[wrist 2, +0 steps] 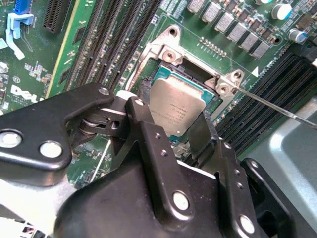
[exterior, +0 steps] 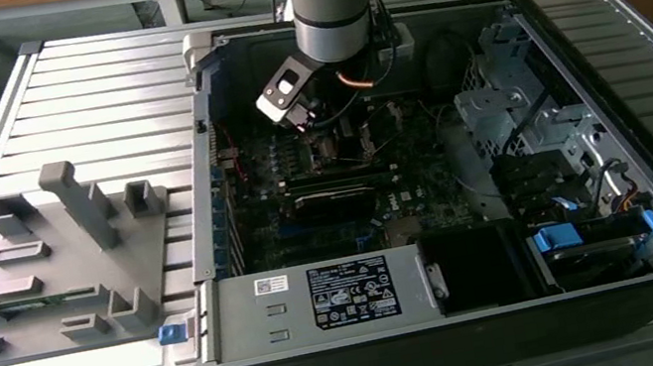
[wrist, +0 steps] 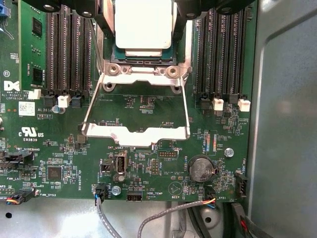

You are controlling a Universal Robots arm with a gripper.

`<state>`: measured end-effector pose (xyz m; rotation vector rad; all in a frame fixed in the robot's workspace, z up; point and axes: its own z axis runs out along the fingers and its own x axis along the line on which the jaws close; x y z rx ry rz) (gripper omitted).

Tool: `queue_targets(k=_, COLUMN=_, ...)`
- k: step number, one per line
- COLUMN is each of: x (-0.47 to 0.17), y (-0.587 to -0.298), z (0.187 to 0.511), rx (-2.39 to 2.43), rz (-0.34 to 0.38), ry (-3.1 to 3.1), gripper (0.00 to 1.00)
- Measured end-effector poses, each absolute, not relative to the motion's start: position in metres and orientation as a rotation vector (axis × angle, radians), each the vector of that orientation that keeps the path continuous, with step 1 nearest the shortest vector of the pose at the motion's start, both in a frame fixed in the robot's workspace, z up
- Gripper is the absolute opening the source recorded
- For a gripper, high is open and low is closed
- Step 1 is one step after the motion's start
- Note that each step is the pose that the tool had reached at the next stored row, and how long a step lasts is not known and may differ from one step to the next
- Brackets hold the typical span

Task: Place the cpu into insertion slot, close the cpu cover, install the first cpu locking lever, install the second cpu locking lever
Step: 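Place the cpu into insertion slot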

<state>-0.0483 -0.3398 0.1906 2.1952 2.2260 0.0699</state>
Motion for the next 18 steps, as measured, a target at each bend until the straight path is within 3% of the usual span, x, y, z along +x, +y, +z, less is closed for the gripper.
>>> queue_targets(k=18, x=-0.0482, y=-0.3397, z=0.1930, rx=2.211, rz=0.070, ry=2.210, gripper=0.54)
